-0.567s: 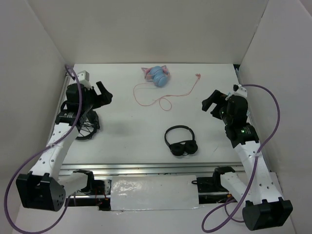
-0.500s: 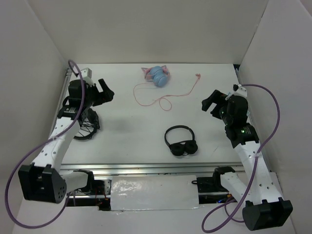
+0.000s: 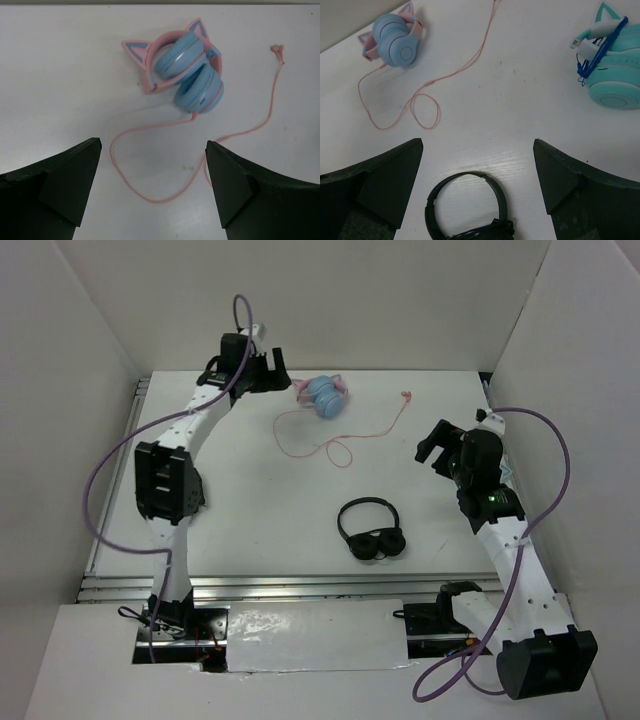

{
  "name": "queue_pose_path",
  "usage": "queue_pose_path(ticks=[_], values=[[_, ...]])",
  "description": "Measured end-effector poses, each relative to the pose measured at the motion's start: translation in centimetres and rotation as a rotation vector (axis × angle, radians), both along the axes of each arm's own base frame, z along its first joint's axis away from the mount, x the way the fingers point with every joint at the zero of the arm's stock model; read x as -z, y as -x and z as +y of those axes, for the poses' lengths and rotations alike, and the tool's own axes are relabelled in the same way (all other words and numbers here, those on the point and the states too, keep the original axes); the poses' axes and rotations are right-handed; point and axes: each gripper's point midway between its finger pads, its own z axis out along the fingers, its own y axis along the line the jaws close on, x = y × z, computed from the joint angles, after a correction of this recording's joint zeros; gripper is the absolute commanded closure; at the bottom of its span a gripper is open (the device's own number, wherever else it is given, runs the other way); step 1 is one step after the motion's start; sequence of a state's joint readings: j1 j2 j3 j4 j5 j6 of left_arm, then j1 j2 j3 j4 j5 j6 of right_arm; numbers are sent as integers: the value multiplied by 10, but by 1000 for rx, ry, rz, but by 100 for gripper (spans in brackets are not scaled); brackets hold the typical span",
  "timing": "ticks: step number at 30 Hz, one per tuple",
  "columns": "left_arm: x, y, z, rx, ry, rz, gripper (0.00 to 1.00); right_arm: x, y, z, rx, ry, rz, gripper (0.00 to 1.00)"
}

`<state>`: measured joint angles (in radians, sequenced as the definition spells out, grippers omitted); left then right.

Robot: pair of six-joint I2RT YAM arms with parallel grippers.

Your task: Wrap the headphones

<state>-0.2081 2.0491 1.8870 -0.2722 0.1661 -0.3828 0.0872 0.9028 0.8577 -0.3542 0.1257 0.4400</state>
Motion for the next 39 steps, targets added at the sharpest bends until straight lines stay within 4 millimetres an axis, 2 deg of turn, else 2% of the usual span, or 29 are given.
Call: queue_pose_path(ticks=[2,4,6,10,12,18,24,29,32,33,34,36,38,39], values=[[13,-31,-18,-3,-35,-9,1,6,-2,-1,4,6,19,0],[28,-49,-31,-13,-58,-5,1,10,-4,-2,7,8,35,0],[45,-60,-43,-17,-70,-1,1,12,-5,-2,7,8,41,0],[85,-62,-48,-76,-100,46,4,11,-6,0,-4,1,37,0],[95,-68,-46,-124,-104,48,8,12,-6,2,-17,-5,39,0],[106,-90,-38,-240,-51,15,8,18,-8,8,-47,-19,55,0],[108,-111,-35,-279,19,-32,5,29,-13,8,-42,-23,90,0],[134,-118,-39,-267,52,-20,8,38,-16,7,-35,-23,119,0],[153,-116,-45,-247,43,3,12,39,-16,7,-33,-23,122,0],[157,-114,-47,-243,37,7,15,39,-16,7,-32,-23,122,0],[159,-113,-50,-237,33,10,24,39,-16,7,-31,-22,123,0],[159,-112,-56,-223,28,5,31,41,-17,6,-27,-23,127,0],[155,-113,-63,-205,31,-17,52,43,-17,6,-24,-23,135,0],[153,-113,-67,-200,39,-24,58,44,-18,5,-23,-22,138,0]])
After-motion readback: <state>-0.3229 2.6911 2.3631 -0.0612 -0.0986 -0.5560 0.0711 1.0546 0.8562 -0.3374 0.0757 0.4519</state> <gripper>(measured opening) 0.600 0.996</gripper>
